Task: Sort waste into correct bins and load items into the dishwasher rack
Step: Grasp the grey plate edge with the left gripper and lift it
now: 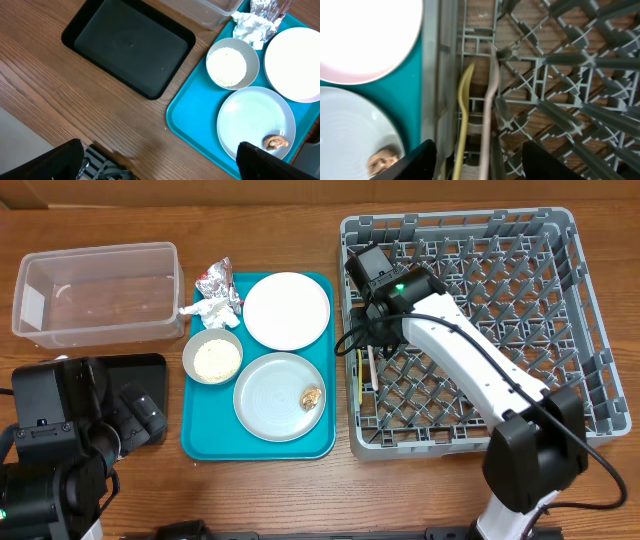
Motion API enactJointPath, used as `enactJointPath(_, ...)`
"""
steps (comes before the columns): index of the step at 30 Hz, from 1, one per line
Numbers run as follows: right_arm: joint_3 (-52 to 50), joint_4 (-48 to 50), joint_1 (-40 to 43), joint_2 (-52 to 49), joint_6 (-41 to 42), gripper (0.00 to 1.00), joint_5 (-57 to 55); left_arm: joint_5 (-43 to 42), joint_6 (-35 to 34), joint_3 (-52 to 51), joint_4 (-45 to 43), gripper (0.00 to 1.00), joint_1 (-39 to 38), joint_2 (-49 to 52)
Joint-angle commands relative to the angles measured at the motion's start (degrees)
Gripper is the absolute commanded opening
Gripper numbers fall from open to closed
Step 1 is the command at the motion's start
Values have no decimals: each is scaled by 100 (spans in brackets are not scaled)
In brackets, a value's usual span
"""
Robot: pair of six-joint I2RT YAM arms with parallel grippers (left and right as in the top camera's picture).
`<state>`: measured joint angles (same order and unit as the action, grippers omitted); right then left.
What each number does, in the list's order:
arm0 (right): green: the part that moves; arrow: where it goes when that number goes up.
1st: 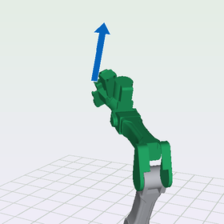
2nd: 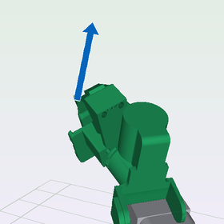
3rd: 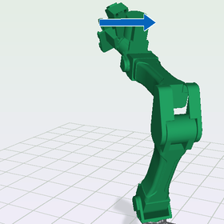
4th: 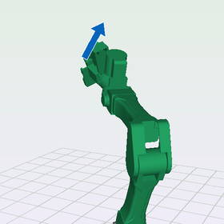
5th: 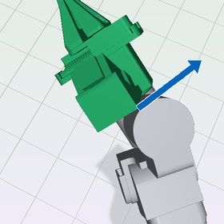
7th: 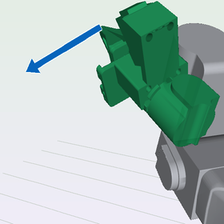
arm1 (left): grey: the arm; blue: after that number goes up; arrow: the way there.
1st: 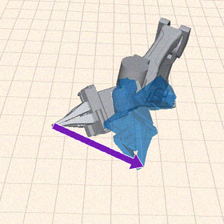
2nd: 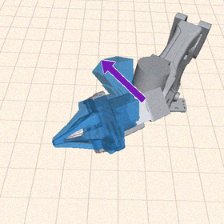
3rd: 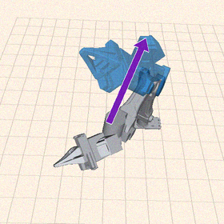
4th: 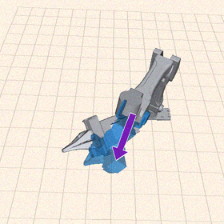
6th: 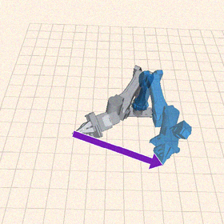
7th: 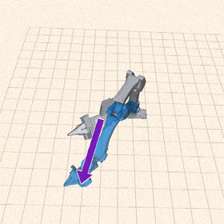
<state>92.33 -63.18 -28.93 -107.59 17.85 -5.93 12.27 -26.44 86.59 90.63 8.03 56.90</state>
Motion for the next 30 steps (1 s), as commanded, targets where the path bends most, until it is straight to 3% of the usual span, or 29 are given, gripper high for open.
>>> enactJointPath(1, 149, 76, -37, 857, 66, 60, 295, 76, 24, -24, -2, 100, 42, -2)
enactJointPath(8, 149, 313, -37, 1558, 188, 64, 909, 153, 157, -20, -153, 100, 42, -2)
enactJointPath(18, 149, 254, -37, 2312, 238, 64, 452, 46, 101, -20, -330, 100, 42, -2)
enactJointPath(19, 149, 289, -35, 2470, 278, 64, 448, -162, -7, -20, -433, 100, 42, -2)
enactJointPath(22, 149, 254, -35, 3211, 343, 67, 81, -2006, -282, -20, -739, 100, 42, -2)
enactJointPath(24, 149, 116, -35, 3683, 490, 71, -411, -2997, 278, -20, -1178, 100, 7, 57)
enactJointPath(26, 149, 2, -24, 4186, 621, 87, -710, -3289, 210, -28, -1292, 100, 4, 267)
enactJointPath(30, 149, -118, -24, 4483, 623, 92, -688, -3265, 1054, -81, -977, 100, -240, 881)
